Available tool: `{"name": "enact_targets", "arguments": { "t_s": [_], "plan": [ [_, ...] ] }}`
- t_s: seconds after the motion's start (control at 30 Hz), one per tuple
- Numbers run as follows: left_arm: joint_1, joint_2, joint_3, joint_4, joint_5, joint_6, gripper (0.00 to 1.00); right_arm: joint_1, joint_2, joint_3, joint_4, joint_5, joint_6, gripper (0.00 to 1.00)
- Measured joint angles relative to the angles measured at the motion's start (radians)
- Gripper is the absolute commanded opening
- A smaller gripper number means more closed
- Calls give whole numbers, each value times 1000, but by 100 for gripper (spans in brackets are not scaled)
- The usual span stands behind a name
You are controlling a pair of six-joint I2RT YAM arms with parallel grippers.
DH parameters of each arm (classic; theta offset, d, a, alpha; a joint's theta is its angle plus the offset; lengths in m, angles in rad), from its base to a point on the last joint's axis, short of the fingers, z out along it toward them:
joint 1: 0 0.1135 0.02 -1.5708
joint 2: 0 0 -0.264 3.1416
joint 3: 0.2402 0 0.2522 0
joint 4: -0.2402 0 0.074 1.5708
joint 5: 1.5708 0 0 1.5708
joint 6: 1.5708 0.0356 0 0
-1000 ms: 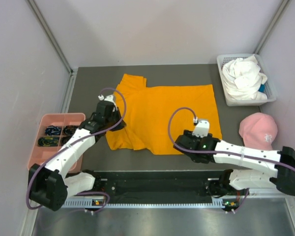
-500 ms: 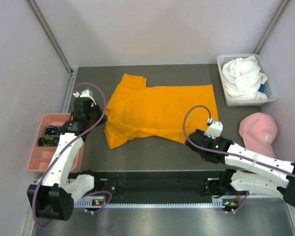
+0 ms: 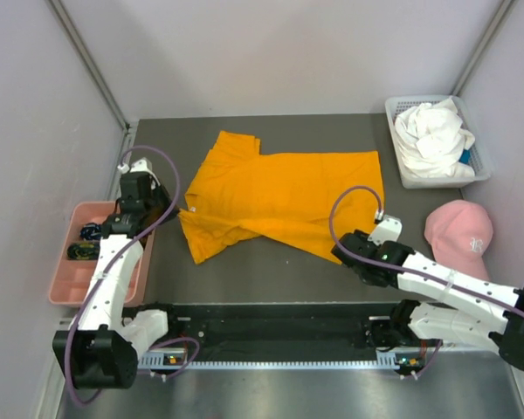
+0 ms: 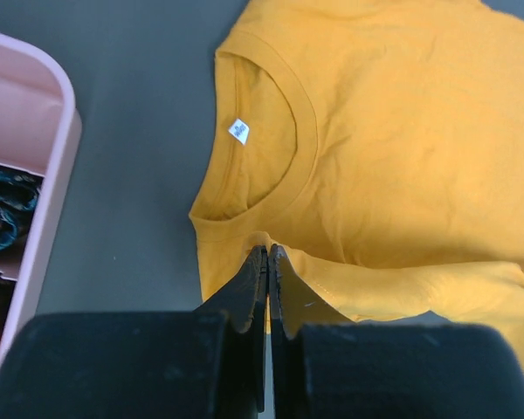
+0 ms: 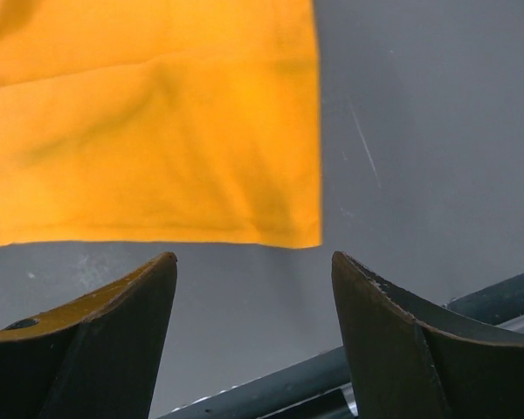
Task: Fold and stack the t-shirts
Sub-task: Grap the side of the flattened tshirt closest away from the robot with both arms
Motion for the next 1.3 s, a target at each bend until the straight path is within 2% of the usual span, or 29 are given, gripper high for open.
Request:
{"name": "enact_targets", "arguments": {
  "t_s": [0.3, 0.8, 1.0, 1.3],
  "plan": [
    [22, 8, 16, 0, 13, 1, 0, -123, -66, -152, 81, -108, -1, 68],
    [23, 19, 16, 2, 43, 0, 0, -133, -84, -190, 172, -173, 3, 63],
    [23, 19, 16, 3, 54, 0, 0, -188, -76, -228, 203, -179, -3, 60],
    [23, 19, 16, 4, 61, 0, 0, -229, -77, -235, 233, -193, -34, 44]
  ]
}}
